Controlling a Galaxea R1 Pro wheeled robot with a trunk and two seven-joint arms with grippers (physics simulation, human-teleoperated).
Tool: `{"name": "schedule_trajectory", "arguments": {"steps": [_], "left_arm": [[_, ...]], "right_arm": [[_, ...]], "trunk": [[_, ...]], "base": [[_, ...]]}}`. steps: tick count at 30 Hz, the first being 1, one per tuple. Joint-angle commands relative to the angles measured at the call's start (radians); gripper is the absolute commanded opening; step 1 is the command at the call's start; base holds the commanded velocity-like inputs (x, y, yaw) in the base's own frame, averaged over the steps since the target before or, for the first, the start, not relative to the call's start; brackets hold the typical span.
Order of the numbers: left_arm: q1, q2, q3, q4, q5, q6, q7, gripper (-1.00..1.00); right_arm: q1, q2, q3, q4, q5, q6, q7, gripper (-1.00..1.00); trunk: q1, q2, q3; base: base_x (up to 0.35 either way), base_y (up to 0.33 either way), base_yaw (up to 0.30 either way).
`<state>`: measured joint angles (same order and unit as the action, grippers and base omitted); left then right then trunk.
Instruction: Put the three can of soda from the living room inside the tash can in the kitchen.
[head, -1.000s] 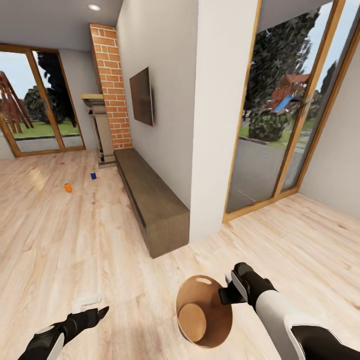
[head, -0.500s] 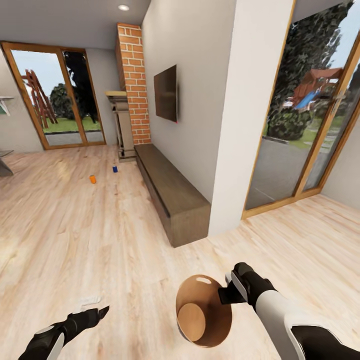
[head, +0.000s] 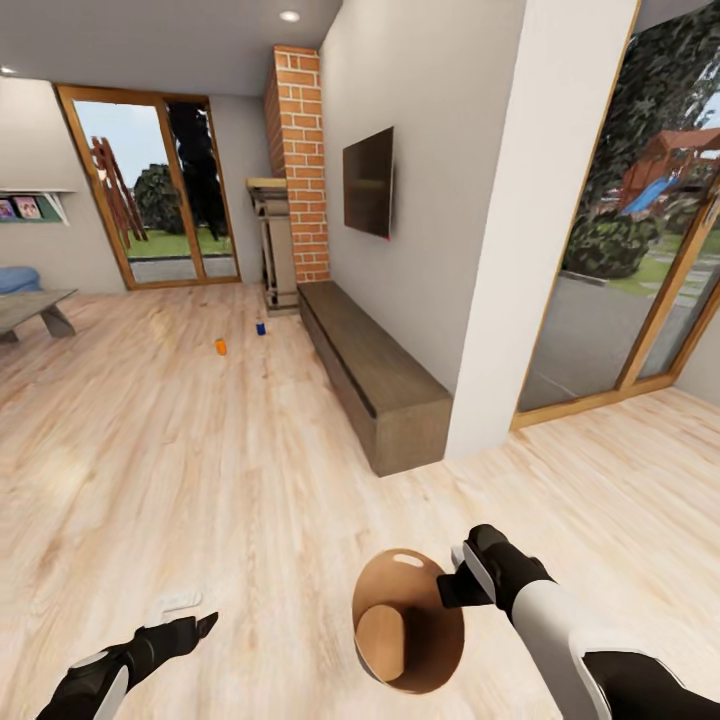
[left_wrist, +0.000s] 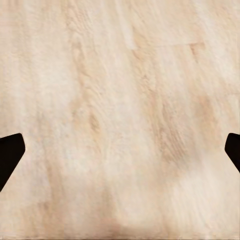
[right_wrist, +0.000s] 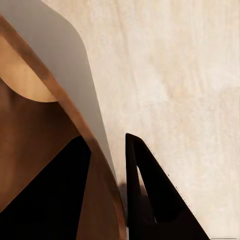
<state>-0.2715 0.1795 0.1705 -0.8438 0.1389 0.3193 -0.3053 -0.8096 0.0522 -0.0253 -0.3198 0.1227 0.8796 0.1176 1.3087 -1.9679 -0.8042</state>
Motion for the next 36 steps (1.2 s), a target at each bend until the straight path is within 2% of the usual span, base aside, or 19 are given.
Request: {"name": "schedule_trajectory", "arguments": {"steps": [1,6,14,22,36], "left_arm": [[0.000,0.000,0.000,0.000,0.000,0.000,0.000,1.00],[0.000,0.000,0.000,0.000,0.000,-0.001,0.000,1.00],[0.000,0.000,0.000,0.000,0.000,0.000,0.000,1.00],[0.000,0.000,0.001,-0.005,0.001,0.007,-0.001,1.00],[0.000,0.000,0.001,-0.008,0.002,0.012,-0.001,1.00]], "right_arm": [[0.000,0.001,-0.003,0.000,-0.023,0.001,0.001,-1.00],[0.000,0.002,-0.003,0.000,-0.023,0.002,0.001,-1.00],[0.000,0.001,-0.002,0.001,-0.023,0.002,0.001,-1.00],[0.000,0.002,-0.002,0.001,-0.023,0.002,0.001,-1.00],[0.000,0.002,-0.002,0.001,-0.023,0.001,0.001,-1.00]], "trunk": [[0.000,0.000,0.000],[0.000,0.000,-0.001],[0.000,0.000,-0.005],[0.000,0.000,-0.009],[0.000,0.000,-0.016]], "base": [[-0.300,0.143,0.056],[-0.275,0.111,0.143],[-0.036,-0.003,0.221],[0.075,-0.221,0.227],[0.199,-0.270,0.207]]}}
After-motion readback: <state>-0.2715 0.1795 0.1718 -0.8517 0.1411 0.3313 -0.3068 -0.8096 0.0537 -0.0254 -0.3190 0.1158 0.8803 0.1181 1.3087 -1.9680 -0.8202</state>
